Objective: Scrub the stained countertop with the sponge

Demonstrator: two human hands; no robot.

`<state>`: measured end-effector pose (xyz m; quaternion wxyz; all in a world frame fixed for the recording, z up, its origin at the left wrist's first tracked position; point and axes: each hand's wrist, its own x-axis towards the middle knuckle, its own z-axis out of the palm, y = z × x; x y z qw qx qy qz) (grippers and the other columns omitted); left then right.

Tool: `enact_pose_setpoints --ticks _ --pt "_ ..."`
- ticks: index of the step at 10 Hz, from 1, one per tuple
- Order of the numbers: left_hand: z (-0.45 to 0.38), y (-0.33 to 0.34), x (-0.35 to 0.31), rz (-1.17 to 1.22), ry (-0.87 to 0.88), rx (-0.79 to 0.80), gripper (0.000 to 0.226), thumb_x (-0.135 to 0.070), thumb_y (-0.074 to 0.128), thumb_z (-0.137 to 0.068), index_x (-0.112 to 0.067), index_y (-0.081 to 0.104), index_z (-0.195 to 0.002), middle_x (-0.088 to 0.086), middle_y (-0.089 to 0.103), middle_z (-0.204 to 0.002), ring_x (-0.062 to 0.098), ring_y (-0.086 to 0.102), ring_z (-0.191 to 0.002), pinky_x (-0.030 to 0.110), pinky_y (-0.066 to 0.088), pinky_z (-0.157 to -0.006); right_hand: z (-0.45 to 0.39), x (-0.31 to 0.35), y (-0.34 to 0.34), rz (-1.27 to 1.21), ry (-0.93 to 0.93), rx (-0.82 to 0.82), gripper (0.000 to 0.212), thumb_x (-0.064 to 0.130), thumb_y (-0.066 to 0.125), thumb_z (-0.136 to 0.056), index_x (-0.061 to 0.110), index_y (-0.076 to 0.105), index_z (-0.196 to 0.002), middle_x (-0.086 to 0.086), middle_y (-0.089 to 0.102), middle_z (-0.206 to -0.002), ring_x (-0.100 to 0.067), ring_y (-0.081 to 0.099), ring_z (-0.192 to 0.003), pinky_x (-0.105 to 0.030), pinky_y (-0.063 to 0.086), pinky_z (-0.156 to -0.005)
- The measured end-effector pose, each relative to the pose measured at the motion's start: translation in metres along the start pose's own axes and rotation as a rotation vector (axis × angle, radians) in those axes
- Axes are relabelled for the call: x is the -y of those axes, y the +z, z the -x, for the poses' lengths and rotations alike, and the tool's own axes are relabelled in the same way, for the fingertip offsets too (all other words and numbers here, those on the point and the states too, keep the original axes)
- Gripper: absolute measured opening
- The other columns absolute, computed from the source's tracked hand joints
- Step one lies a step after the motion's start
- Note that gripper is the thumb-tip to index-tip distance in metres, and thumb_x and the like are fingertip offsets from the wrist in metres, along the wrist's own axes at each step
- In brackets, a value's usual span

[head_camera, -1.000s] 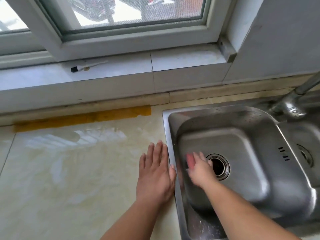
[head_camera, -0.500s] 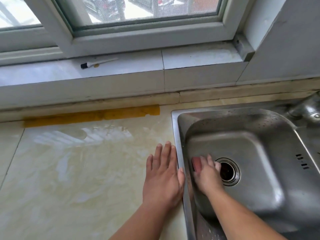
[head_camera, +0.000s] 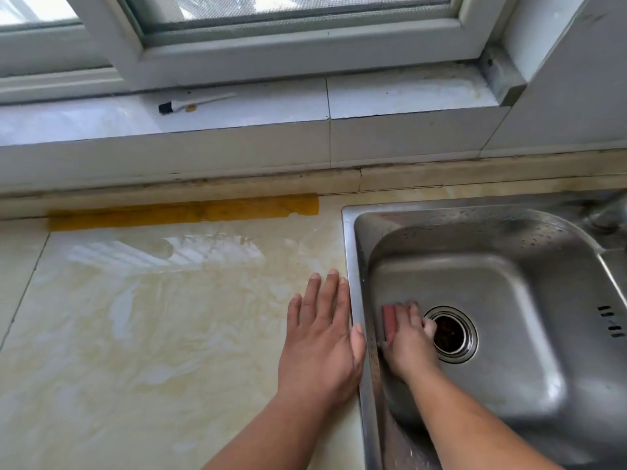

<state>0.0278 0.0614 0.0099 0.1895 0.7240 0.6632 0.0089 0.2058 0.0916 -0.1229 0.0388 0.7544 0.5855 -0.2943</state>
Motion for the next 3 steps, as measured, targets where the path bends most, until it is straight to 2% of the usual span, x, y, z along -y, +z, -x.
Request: enact_pose_setpoints --ticks 1,3 --pt "0.000 0.000 0.001 0.002 -0.003 0.004 0.070 -0.050 0.009 -0.102 -0.026 -0.016 -0.163 -0.009 -0.031 -0.168 0.015 -0.036 -0.153 0.040 -0.023 -0.122 0.000 -0.003 0.001 0.003 -0.005 0.015 0.086 0.035 0.067 -0.087 0.021 0.021 -0.157 -0.005 0.005 -0.168 -0.034 0.015 -0.143 -0.031 0.022 -0.119" --pt "0.000 0.002 -0.001 -0.005 0.013 0.017 0.068 -0.049 0.008 -0.104 -0.027 -0.024 -0.160 -0.010 -0.039 -0.164 0.014 -0.041 -0.150 0.041 -0.024 -0.122 0.003 -0.001 -0.010 -0.043 0.015 0.001 0.084 0.034 0.067 -0.087 0.023 0.023 -0.157 -0.002 0.007 -0.168 -0.033 0.021 -0.139 -0.032 0.027 -0.117"
